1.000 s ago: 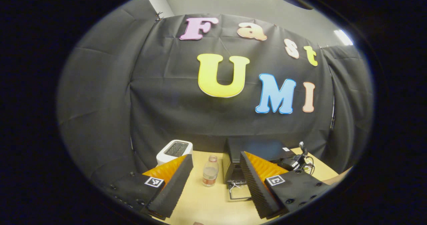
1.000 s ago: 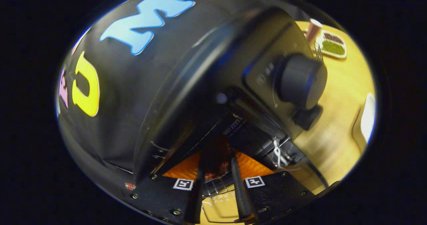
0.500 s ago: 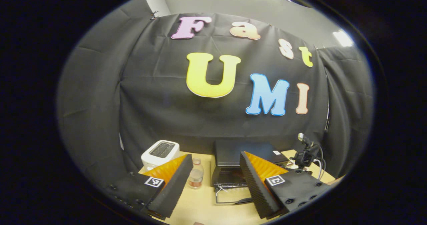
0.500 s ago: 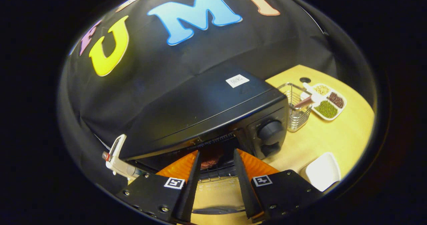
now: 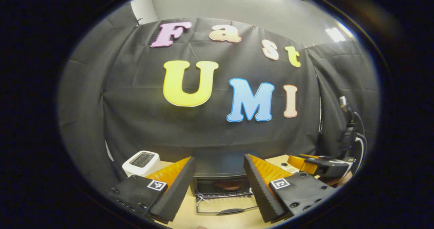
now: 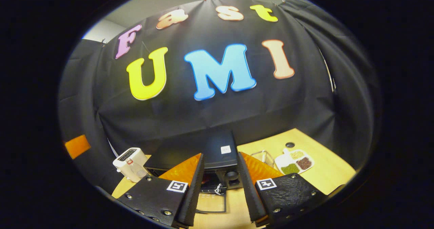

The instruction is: Open the electric oven with the left hand, put the food in, and close the electric oven.

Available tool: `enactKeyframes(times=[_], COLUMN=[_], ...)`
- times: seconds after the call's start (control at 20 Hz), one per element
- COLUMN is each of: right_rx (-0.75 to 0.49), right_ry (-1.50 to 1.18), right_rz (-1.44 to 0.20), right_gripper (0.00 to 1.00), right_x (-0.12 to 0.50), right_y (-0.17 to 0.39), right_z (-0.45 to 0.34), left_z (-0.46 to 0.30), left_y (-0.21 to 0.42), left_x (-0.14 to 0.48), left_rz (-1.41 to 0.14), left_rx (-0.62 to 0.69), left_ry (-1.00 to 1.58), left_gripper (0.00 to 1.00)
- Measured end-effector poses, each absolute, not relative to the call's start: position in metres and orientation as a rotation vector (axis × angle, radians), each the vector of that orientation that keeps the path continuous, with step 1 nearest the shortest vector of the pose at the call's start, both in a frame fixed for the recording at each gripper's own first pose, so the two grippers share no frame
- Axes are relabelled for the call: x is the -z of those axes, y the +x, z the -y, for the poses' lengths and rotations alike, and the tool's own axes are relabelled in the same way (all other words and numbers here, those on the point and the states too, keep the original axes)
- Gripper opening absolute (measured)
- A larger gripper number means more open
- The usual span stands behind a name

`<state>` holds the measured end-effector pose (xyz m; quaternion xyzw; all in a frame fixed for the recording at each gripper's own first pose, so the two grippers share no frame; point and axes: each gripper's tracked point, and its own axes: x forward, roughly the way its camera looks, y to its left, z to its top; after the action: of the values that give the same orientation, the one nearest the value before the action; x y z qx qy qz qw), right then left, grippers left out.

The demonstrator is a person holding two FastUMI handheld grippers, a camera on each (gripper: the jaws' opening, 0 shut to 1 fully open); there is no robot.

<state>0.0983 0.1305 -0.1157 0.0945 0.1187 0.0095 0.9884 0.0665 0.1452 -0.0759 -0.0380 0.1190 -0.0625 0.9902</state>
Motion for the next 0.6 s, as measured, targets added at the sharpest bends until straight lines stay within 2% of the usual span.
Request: enactKeyframes(times=[0.2,0.4,0.55,0.6], right_rx=[-0.021,-0.029,-0.027,-0.032], right_ry=[0.133,0.129,0.096,0.096], right_rz=[-0.131,-0.081,-0.067,-0.072], right_gripper=[0.62,0.77,0.94,0.95], right_x=[0.056,0.031,0.029,0.03], right_y=[0.069,0.057,0.049,0.046], right_z=[-0.108,-0.089,-0.072,-0.07], left_z=[-0.105,-0.073,-0.05,-0.047], left_y=[0.066,0.063,0.059,0.057], left_x=[0.056,0.04,0.047,0.052], left_rz=[-0.197,-0.155,-0.169,-0.177], left_rx=[0.151,0.171,0.195,0.194], left_ry=[-0.079,-0.066,-0.074,-0.075], left_gripper=[0.99,0.98,0.95,0.98])
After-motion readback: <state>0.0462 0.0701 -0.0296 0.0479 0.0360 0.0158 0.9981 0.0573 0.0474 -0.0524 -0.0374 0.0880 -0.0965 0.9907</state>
